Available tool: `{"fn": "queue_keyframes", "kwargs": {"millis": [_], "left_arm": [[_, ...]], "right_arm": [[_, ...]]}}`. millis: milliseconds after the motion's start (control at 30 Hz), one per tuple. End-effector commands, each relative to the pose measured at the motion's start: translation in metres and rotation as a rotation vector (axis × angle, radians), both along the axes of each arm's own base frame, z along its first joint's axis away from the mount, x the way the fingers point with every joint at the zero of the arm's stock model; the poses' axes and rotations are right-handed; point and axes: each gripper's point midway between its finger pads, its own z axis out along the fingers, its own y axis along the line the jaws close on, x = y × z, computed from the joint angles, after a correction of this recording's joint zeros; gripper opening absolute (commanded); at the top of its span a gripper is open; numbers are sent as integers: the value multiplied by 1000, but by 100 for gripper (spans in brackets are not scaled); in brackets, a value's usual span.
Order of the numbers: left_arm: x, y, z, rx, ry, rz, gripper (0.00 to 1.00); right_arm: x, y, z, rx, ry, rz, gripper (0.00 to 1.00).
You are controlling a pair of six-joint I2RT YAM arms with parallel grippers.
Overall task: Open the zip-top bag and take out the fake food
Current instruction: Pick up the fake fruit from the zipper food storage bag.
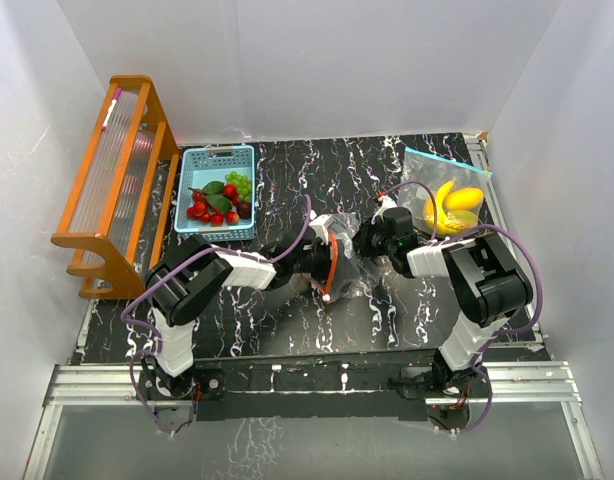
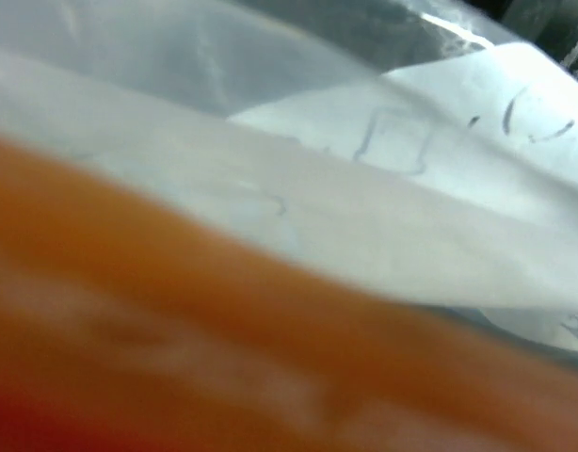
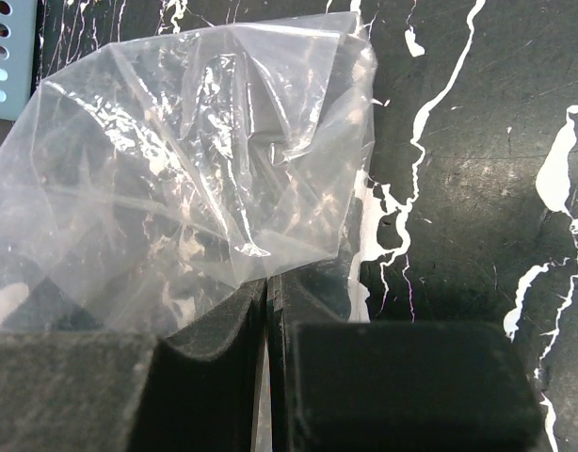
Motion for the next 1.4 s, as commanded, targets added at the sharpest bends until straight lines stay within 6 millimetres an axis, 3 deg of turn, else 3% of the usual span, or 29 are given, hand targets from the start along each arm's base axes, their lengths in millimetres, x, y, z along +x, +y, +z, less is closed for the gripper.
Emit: {"fn": "queue_keyframes", "kwargs": {"millis": [0, 67, 300, 400, 600, 800, 933, 1133, 1233, 1367], "left_arm": [[-26, 2, -26, 114, 48, -65, 64], [-28, 7, -30, 138, 47, -61, 56], [-31, 13, -44, 215, 62, -73, 52], [-30, 14, -38, 206, 50, -67, 39], [-26, 27, -9, 179, 49, -26, 38], [-17, 65, 16, 95, 85, 74, 38], [-7, 88, 41, 79, 46, 132, 38], [13, 124, 84, 65, -20, 231, 37], [40, 153, 106, 66, -73, 338, 35], [77, 184, 112, 82, -37, 417, 38]], "right_arm": [[14, 6, 16, 23, -73, -5, 8], [14, 4, 18, 16, -76, -13, 8], [17, 4, 20, 12, -82, -13, 8], [17, 3, 21, 9, -83, -17, 8], [23, -18, 31, 33, -96, -54, 8], [36, -62, 49, 56, -128, -131, 8], [39, -80, 56, 50, -138, -163, 8], [42, -82, 55, 42, -150, -169, 8], [47, -79, 54, 51, -148, -149, 8], [52, -75, 56, 65, -160, -131, 8]]}}
